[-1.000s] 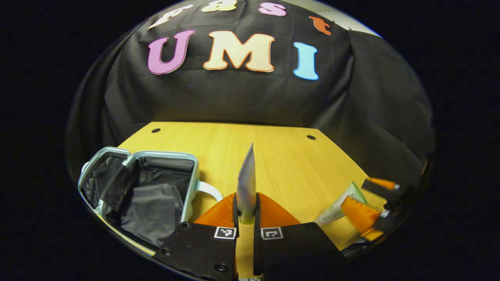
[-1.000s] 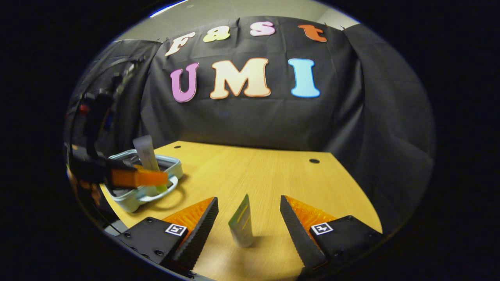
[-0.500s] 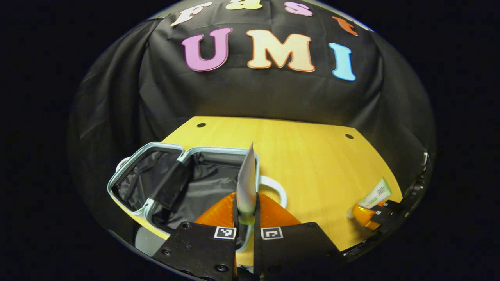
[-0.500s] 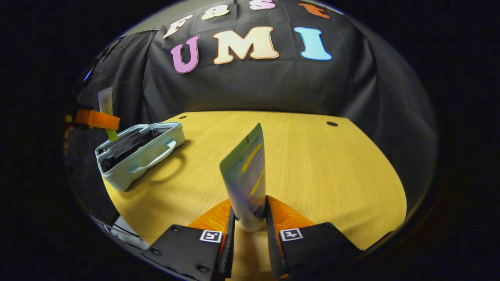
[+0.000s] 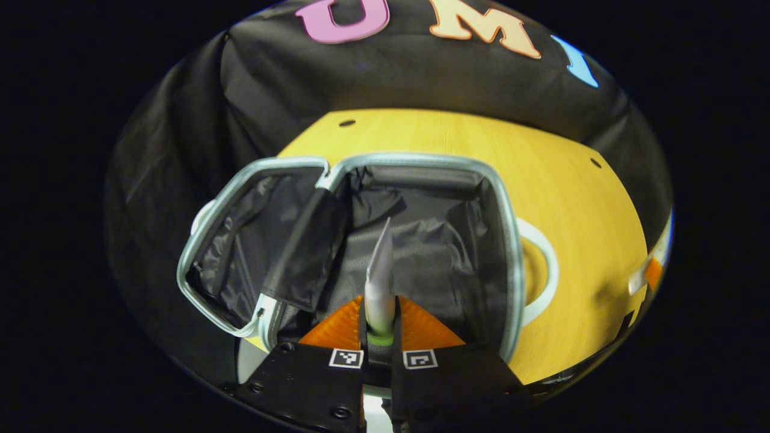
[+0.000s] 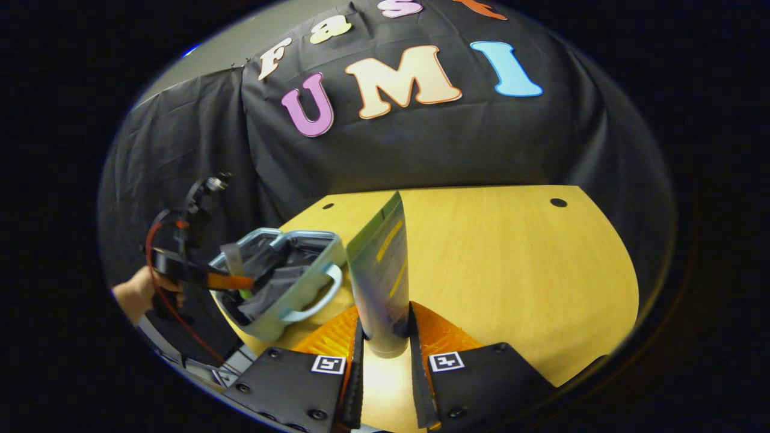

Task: First open the suitcase, pack the skin care products into it, and then close the suitcase.

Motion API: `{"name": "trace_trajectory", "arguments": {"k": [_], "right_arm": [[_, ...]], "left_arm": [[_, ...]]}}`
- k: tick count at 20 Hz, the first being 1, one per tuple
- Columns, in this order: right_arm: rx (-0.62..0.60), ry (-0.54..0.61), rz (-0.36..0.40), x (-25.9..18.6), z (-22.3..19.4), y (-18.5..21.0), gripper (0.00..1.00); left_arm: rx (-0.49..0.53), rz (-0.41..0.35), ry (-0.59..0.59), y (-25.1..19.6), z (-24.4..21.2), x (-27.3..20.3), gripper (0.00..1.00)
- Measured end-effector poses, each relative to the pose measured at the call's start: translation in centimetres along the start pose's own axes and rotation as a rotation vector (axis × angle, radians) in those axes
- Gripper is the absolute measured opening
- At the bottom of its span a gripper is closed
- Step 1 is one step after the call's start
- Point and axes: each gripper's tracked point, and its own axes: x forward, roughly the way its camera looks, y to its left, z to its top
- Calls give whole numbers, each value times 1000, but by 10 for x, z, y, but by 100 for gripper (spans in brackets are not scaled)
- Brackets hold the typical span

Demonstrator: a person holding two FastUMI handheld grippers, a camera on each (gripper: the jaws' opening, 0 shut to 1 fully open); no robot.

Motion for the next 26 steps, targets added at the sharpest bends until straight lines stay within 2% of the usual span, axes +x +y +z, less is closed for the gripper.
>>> {"name": "trace_trajectory", "arguments": {"k": [3, 7, 11, 14, 15, 16, 19, 22, 23, 25, 26], "right_arm": [[97, 79, 104, 17, 4, 66, 36], [130, 172, 185, 52, 0, 128, 36], [144, 293, 204, 91, -23, 167, 36], [165, 396, 155, 118, -54, 177, 36], [170, 418, 132, 127, -63, 178, 32], [170, 439, 112, 132, -70, 181, 36], [149, 490, 40, 145, -91, 184, 36], [132, 491, -24, 158, -97, 189, 37], [139, 489, -30, 159, -97, 192, 41], [161, 471, -38, 161, -91, 201, 40], [169, 458, -42, 163, -90, 205, 62]], "left_arm": [[11, -66, 72, -2, -11, 21, 12], [25, -192, 21, -14, 2, 18, 24], [-1, -213, -115, 15, 43, -12, 100], [-61, -209, -193, 64, 71, -32, 95], [-78, -191, -215, 84, 77, -36, 95], [-90, -168, -235, 108, 84, -39, 95], [-129, -92, -236, 177, 88, -42, 96], [-194, -41, -228, 239, 93, -38, 95], [-211, -22, -227, 258, 91, -35, 96], [-238, 10, -218, 293, 92, -27, 95], [-252, 19, -214, 307, 95, -20, 96]]}}
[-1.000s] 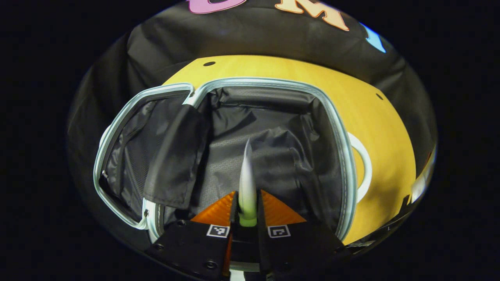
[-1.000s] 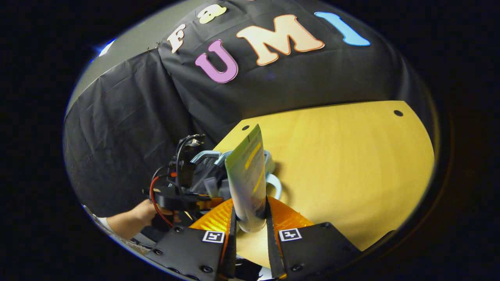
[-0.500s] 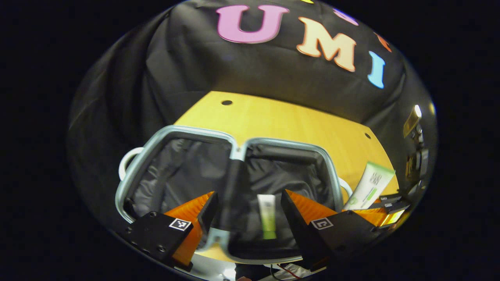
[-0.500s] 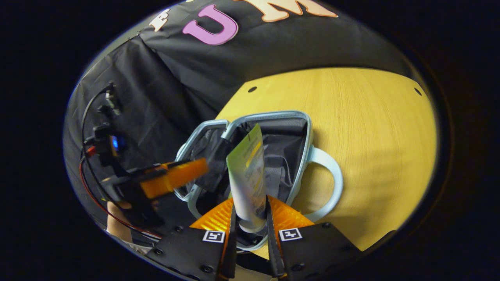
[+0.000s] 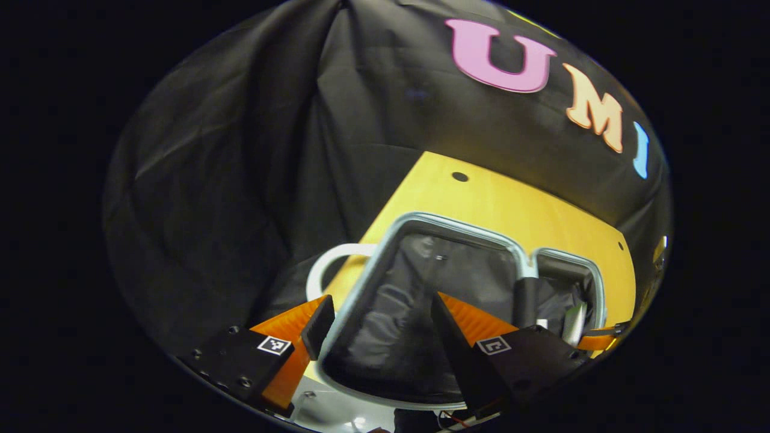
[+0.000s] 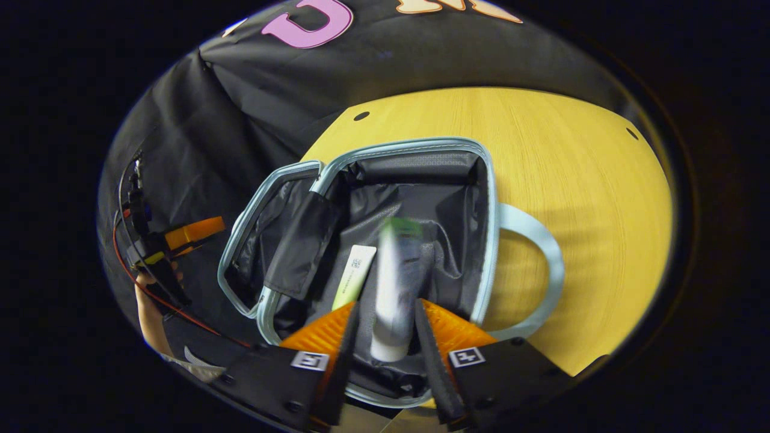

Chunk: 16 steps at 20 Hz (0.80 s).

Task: First open the suitcase, pack the skin care products into it, and then close the suitcase.

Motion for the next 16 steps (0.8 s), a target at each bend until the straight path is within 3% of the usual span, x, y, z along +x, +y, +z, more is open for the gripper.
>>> {"name": "trace_trajectory", "arguments": {"k": [1, 2, 3, 8, 9, 11, 14, 16], "right_arm": [[-2, -18, -7, 1, 3, 4, 84], [-16, -53, -30, -4, 12, 3, 84], [-30, -84, -41, -10, 22, 4, 94], [6, -200, -47, -28, 55, 15, 97], [18, -214, -54, -32, 59, 14, 89], [33, -239, -71, -39, 67, 7, 89], [37, -279, -97, -52, 77, -3, 89], [39, -310, -105, -63, 84, -8, 89]], "left_arm": [[-15, 12, 3, 17, 1, 14, 96], [-28, 22, 9, 33, 3, 22, 95], [-48, 29, 12, 50, 3, 30, 96], [-130, -7, 70, 90, 0, 60, 95], [-134, -19, 104, 90, -8, 70, 95], [-127, -48, 161, 87, -21, 90, 92], [-122, -57, 216, 82, -32, 115, 69], [-117, -60, 245, 78, -33, 112, 32]]}}
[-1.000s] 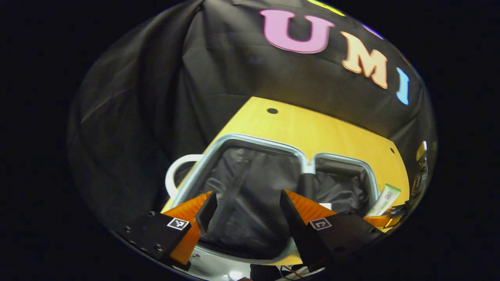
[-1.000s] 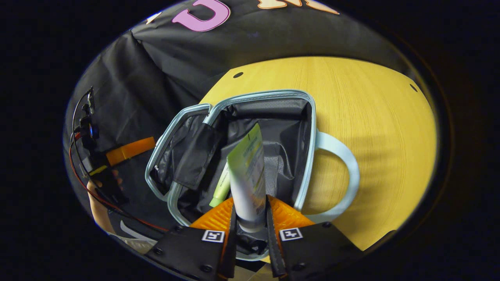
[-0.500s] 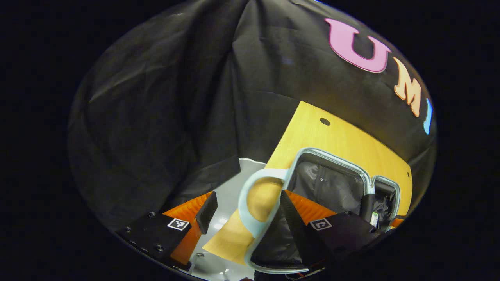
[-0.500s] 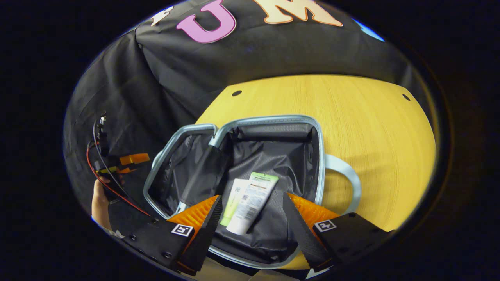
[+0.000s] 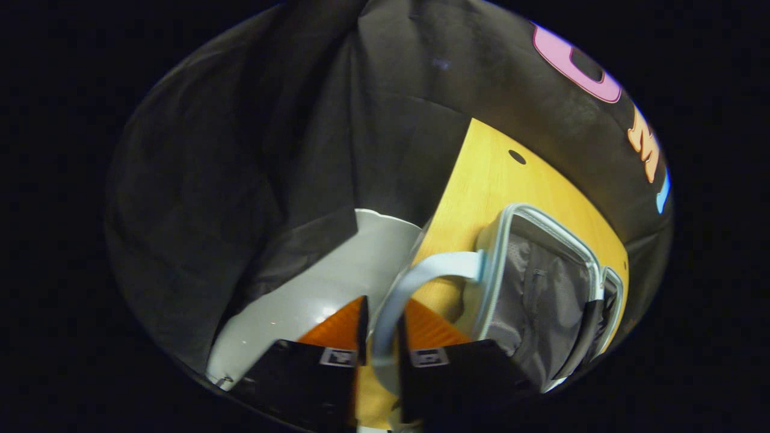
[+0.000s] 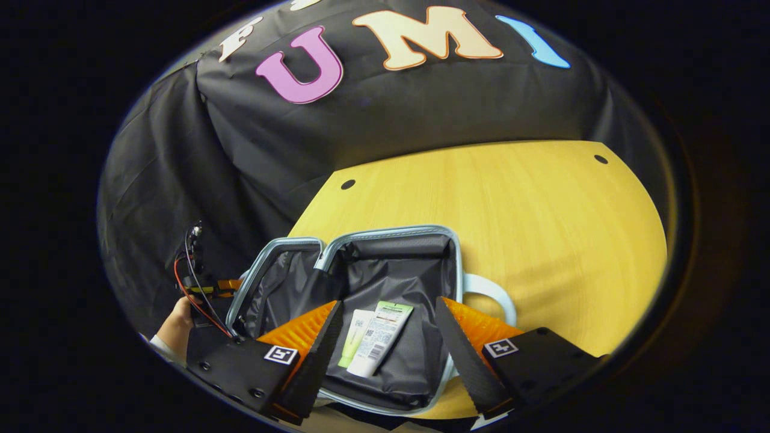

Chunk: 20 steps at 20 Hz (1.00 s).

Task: First open the suitcase, pack the skin care products into it, and then close the suitcase.

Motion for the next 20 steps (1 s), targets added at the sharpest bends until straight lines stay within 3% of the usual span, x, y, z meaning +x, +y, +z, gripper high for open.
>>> {"name": "trace_trajectory", "arguments": {"k": [1, 4, 5, 12, 17, 20], "right_arm": [[1, -17, -1, -3, 6, -3, 89], [-5, -46, 10, -12, 12, -12, 89], [-3, -55, 16, -15, 16, -13, 97], [-48, -141, 115, -47, 29, -27, 96], [-116, -175, 155, -78, 32, -58, 96], [-131, -185, 166, -96, 33, -79, 96]], "left_arm": [[20, -9, -8, -4, 2, 0, 13], [54, -3, -48, -17, 14, -28, 1], [74, 4, -83, -20, 23, -41, 1], [199, -21, -284, -94, 64, -161, 0], [323, -66, -387, -195, 65, -227, 0], [372, -133, -435, -262, 57, -250, 0]]}}
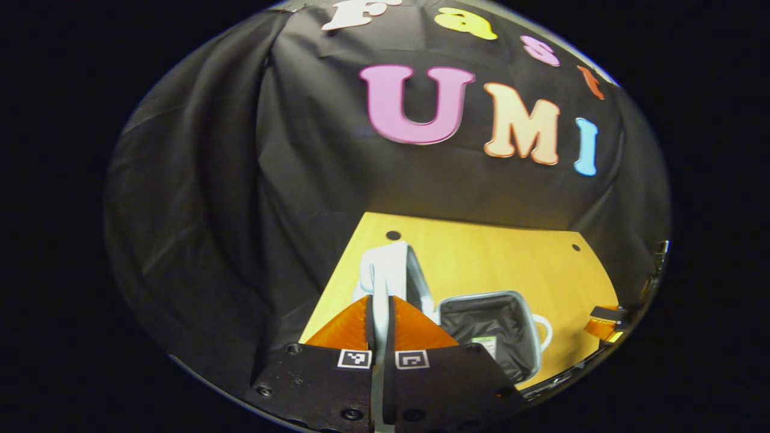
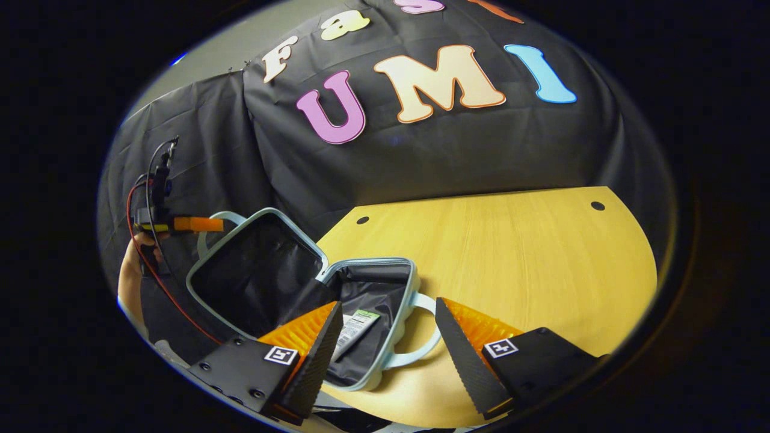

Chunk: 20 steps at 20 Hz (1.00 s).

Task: First open the suitcase, pack the skin care products into it, and then close the suitcase.

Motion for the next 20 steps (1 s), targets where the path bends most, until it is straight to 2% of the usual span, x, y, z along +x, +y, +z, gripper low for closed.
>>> {"name": "trace_trajectory", "arguments": {"k": [5, 10, 14, 16, 20], "right_arm": [[-24, -26, 3, -31, 7, -25, 97], [-33, -46, -34, -58, 12, -59, 97], [-29, -72, -77, -82, 19, -89, 97], [-14, -83, -88, -93, 19, -102, 97], [-25, -63, -91, -112, 10, -131, 97]], "left_arm": [[21, -122, -41, -97, -10, 2, 0], [19, -264, -56, -190, -23, 18, 0], [-6, -345, 6, -248, -52, 35, 2], [-20, -354, 27, -273, -70, 43, 2], [3, -319, 65, -316, -110, 72, 2]]}}
